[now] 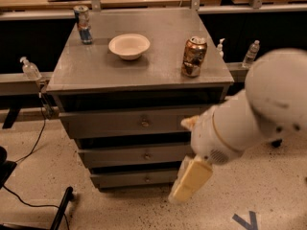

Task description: Open middle drawer

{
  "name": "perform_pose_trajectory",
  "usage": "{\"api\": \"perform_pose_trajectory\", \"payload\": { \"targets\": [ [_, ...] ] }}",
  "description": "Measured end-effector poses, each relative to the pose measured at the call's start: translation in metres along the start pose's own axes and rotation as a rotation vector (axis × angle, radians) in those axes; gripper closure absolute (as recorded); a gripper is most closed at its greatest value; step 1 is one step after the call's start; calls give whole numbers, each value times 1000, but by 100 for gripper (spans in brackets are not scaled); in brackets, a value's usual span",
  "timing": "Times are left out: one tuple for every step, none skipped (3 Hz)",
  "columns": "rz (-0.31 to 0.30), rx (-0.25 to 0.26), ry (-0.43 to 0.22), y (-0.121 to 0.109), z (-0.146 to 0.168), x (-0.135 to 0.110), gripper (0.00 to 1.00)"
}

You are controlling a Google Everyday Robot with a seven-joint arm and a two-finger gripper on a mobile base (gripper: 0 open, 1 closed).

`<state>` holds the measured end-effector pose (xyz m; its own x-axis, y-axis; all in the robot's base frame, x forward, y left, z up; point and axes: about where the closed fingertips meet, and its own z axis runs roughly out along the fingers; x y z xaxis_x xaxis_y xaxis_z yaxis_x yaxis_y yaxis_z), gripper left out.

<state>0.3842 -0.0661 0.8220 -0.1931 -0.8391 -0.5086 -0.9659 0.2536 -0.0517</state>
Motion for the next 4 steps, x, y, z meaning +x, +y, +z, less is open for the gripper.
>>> {"api": "perform_pose_trajectory", "payload": {
  "targets": [
    [97, -114, -141, 32, 88, 54, 0],
    [154, -161, -165, 52, 137, 93, 0],
    [147, -154, -155, 47, 140, 93, 0],
    [96, -116, -126, 30, 149, 98, 0]
  ]
}}
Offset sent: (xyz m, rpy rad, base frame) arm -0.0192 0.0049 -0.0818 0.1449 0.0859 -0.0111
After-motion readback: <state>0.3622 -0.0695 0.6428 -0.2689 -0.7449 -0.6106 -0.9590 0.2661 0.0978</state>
